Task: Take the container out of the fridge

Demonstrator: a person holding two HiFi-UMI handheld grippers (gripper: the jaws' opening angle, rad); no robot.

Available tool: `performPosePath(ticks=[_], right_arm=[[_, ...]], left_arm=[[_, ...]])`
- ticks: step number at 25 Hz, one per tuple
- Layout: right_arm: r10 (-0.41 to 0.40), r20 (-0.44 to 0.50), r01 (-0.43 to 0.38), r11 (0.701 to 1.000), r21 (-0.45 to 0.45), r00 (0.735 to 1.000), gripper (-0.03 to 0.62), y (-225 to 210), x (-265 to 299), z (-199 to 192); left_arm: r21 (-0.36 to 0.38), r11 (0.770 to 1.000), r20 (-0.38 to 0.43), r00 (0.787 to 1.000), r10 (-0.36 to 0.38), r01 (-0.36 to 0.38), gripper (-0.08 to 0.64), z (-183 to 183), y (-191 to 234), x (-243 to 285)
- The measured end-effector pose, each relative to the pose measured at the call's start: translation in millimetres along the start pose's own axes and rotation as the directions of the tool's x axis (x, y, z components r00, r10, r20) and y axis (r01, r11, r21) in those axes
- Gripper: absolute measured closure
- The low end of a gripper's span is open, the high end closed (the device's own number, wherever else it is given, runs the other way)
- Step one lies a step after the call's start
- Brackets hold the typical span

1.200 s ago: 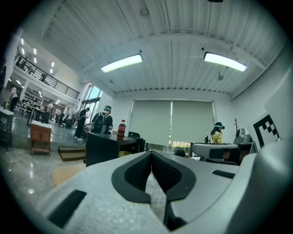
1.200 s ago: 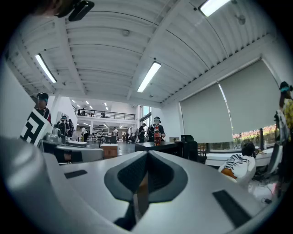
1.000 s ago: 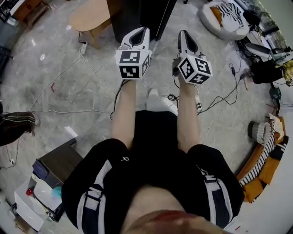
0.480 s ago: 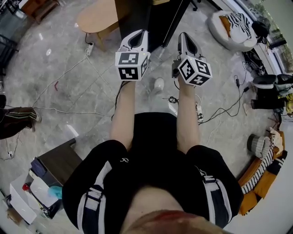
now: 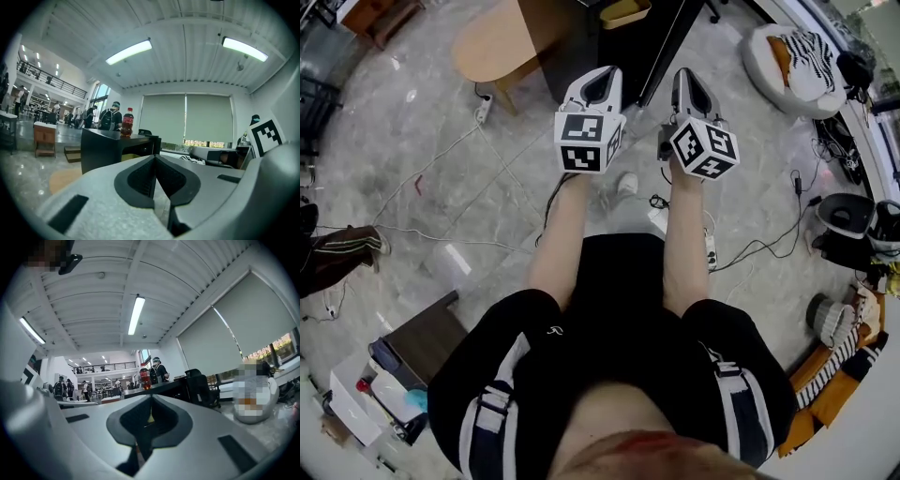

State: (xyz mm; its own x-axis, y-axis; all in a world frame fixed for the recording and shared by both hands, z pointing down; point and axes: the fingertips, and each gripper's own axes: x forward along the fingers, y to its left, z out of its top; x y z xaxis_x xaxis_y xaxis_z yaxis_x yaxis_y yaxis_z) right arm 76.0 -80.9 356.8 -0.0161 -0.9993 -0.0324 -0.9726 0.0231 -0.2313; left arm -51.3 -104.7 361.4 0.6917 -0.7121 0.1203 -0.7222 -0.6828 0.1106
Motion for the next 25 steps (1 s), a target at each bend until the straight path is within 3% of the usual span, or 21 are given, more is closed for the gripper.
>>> performPosePath(ticks=[7,11,18,25], right_arm=[[0.025,-0.044,-0.025,1.0,-0.014,0.999,0.58,-101.5,90.7,14.7],[0.047,-0.036,-0.047,0.999,-0.008,0.998,0.58,-140.9,121.5,22.3],[0.093,-0.049,-0.093,0.996,0.0,0.994,0.58,-158.8,146.6,17.9],[0.147,-0.082,-0.158,0.976,-0.151,0.986,0.58,-168.0,148.3,32.6]], left_arm=[[-0.025,0.999,-0.043,0.999,0.029,-0.03,0.552,0.7,-16.5,134.0],[-0.02,0.997,-0.037,0.997,0.071,-0.072,0.552,1.9,-16.1,175.3],[-0.019,0.996,-0.064,0.994,0.085,-0.087,0.552,-3.6,-15.9,215.6],[-0.018,0.999,-0.039,0.998,0.04,-0.041,0.552,3.8,-39.4,246.8]])
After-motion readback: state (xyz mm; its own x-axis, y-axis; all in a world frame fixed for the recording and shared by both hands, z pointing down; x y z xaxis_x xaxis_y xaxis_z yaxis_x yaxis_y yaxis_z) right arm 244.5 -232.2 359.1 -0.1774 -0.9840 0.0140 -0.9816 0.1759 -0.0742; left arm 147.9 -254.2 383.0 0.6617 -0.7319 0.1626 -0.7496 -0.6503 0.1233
